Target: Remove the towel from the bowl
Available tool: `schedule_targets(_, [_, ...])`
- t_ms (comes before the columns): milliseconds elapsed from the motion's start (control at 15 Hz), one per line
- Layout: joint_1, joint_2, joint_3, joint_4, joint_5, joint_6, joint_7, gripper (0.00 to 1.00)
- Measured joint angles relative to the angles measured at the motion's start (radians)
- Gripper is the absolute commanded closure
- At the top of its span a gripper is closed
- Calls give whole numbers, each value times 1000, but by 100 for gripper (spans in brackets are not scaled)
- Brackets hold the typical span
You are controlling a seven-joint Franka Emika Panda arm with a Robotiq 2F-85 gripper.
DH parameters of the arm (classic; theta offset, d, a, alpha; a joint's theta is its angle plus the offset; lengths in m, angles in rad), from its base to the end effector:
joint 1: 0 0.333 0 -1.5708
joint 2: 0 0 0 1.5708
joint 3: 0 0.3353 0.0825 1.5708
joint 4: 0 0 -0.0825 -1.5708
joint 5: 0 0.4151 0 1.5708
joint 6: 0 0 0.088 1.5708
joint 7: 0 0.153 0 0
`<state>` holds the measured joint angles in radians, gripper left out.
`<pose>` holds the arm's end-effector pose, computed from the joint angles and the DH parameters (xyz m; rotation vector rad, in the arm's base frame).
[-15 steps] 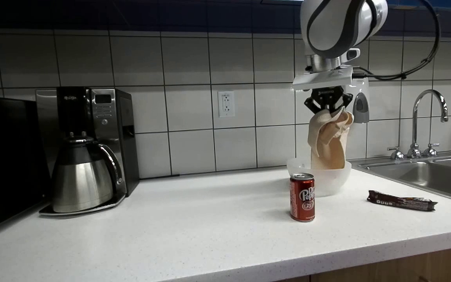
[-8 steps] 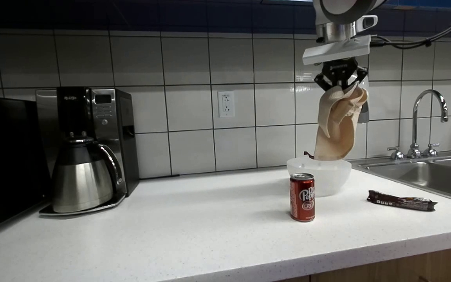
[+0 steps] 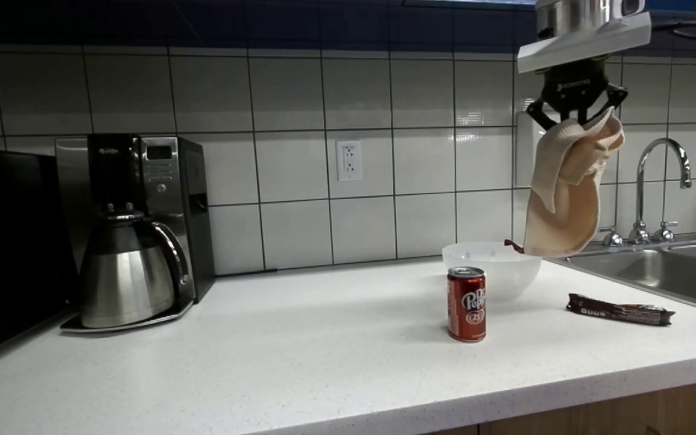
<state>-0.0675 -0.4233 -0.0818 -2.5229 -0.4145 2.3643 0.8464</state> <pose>0.4569 -0.0862 0.4118 2.7182 -1.0455 0.5138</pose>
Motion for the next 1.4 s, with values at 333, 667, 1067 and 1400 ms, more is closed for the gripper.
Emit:
schedule_targets(333, [-14, -48, 24, -69, 72, -59, -60, 98])
schedule_targets(667, [-40, -39, 61, -142, 74, -36, -60, 98])
schedule_targets(1067, [-82, 30, 110, -206, 56, 44, -38, 98])
schedule_targets(1400, [-107, 134, 138, -222, -12, 119, 30, 98])
